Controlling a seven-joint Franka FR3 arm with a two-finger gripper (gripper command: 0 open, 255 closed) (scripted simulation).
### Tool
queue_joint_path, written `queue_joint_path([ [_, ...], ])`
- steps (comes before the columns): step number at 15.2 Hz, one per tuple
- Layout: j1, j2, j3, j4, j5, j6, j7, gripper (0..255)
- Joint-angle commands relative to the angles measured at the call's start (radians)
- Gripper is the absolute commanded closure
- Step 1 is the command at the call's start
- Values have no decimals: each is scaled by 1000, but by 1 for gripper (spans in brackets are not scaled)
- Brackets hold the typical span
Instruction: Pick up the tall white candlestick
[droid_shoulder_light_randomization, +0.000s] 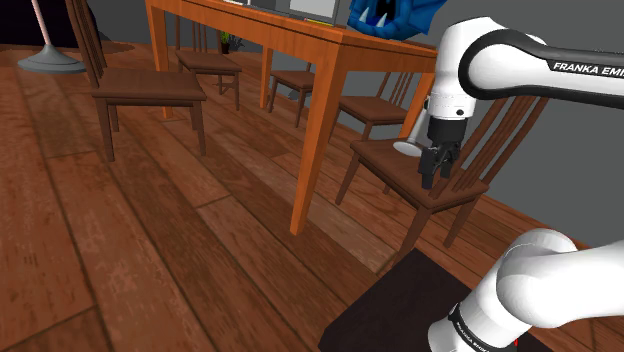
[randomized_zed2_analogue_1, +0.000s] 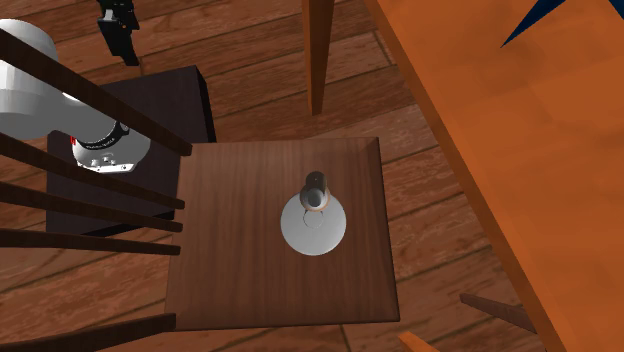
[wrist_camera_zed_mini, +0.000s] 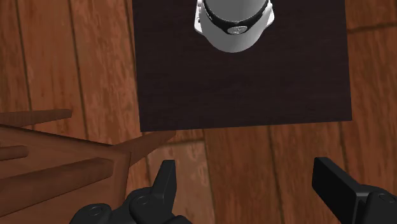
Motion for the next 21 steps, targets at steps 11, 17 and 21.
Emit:
queue_joint_path([
  [11,-68,187,-166,198,-95,136,-146,0],
  [17,-89,318,-262,355,-97,197,-238,0],
  [21,-102,414,-324,477,-73,226,-305,0],
])
